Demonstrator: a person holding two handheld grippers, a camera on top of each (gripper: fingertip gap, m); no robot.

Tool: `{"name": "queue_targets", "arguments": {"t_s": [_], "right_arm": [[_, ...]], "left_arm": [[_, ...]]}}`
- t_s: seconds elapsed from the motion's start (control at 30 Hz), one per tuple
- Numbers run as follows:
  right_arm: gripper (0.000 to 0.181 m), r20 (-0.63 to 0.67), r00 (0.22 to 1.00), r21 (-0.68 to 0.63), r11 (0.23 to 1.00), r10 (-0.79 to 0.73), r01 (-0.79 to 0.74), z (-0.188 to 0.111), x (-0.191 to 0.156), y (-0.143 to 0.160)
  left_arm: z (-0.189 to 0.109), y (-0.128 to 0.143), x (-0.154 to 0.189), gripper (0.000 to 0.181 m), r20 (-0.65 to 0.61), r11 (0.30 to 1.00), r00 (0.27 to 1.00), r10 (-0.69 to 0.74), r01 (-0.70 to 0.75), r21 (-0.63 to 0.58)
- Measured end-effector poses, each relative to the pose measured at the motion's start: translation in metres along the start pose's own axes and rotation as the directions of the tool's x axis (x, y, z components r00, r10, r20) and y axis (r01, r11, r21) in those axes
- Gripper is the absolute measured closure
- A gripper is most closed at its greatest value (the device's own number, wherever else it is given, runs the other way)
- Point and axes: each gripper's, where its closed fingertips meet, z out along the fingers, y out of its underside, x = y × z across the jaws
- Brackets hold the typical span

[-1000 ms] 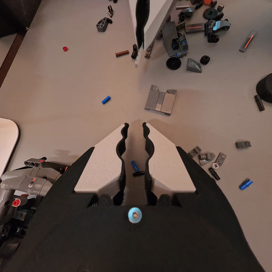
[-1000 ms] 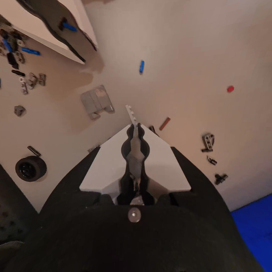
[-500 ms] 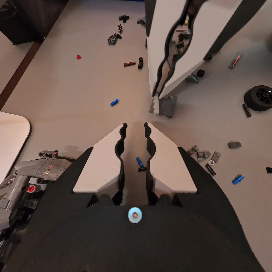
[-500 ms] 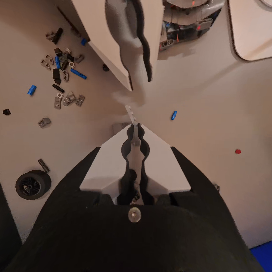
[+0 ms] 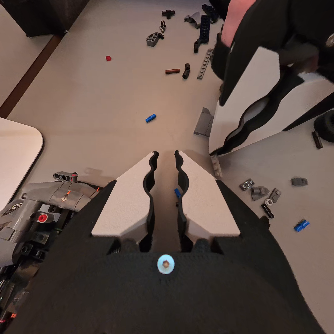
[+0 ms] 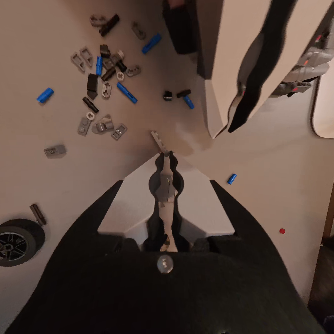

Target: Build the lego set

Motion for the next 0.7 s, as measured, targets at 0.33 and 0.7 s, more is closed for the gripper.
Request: {"name": "queue_targets", "arguments": {"t_s": [0.33, 0.7], "right_arm": [[0.17, 0.078, 0.997, -0.064, 0.998, 0.001, 0.004, -0.002, -0.01, 0.017], [0.131, 0.121, 0.971, -0.134, 0.973, 0.205, -0.188, -0.013, 0.0, 0.048]], "left_arm": [[-0.001, 0.001, -0.001, 0.164, 0.008, 1.0, 1.0, 0.006, -0.006, -0.003], [0.0, 0.002, -0.001, 0.165, 0.005, 1.0, 1.0, 0.01, -0.01, -0.008]]}}
